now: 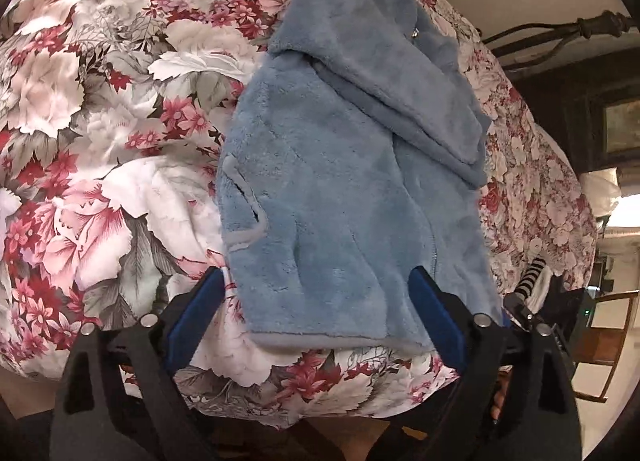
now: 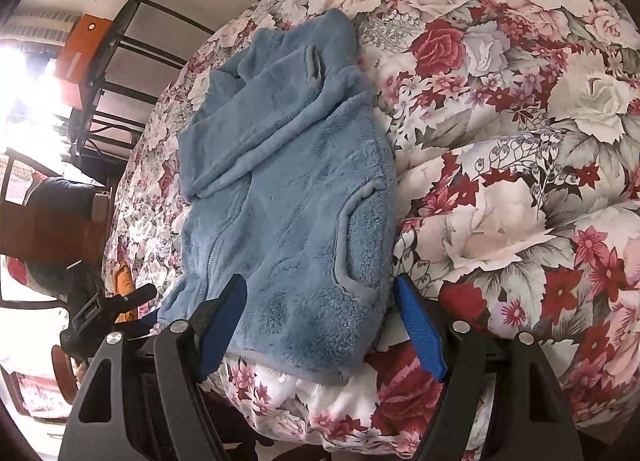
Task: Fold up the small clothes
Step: 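Move both tools down to the jacket hem, then close the left tool on the hem while the right tool grasps the hem too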
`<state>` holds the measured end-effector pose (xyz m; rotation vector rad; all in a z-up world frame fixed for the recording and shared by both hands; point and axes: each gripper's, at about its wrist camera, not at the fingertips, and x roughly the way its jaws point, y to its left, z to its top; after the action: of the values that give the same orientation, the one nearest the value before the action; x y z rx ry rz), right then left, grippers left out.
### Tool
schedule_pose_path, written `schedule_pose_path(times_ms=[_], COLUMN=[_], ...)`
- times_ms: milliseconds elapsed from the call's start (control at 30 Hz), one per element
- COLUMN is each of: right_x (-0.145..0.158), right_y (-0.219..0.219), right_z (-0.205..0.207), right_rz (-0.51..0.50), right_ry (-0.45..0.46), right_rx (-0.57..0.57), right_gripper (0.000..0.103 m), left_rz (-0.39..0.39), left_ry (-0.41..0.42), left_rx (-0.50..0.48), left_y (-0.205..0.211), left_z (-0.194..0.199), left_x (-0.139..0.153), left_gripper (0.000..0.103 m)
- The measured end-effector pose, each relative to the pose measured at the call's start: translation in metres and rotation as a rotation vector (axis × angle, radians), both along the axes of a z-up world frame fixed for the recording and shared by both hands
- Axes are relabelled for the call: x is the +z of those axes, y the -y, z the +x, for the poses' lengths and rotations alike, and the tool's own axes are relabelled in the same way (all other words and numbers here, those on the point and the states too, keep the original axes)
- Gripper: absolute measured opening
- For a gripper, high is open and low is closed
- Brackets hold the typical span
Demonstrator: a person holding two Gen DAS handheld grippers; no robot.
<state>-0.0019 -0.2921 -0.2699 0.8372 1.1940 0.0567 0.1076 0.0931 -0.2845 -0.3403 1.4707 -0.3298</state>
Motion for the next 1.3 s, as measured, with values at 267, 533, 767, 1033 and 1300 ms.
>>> schedule_pose_path(times_ms=[267, 533, 767, 1033, 1300], right_x=[0.001, 0.001, 0.006, -0.012, 0.002], right_y=[0.002, 0.000, 0.004, -0.007, 0.003], right_z=[-0.002, -0.001, 0.001, -0.001, -0.005], right_rz=[0.008, 0.003, 0.020, -0.008, 0.029], right_ry=[0.004, 0.003, 0.030, -0.008, 0.089], right_rx=[0.002, 0.002, -0.015, 0.026, -0.009], right_gripper=[0.072, 0.071, 0.049, 0.050, 0.019], left_rz=[-0.043, 0.035, 0.032, 0.114, 0.101], left_ry=[0.025, -0.060, -0.037, -0.068, 0.052], left_rx=[0.006, -0.024, -0.049, -0.096, -0.079], left_y=[0.003, 0.016, 0.019, 0.031, 0.027], left_z=[0.001, 0.004, 0.002, -0.001, -0.002], left_x=[0.007, -0.017, -0.012, -0.022, 0.007], left_gripper=[0.086, 0.083, 0.052, 0.054, 0.015])
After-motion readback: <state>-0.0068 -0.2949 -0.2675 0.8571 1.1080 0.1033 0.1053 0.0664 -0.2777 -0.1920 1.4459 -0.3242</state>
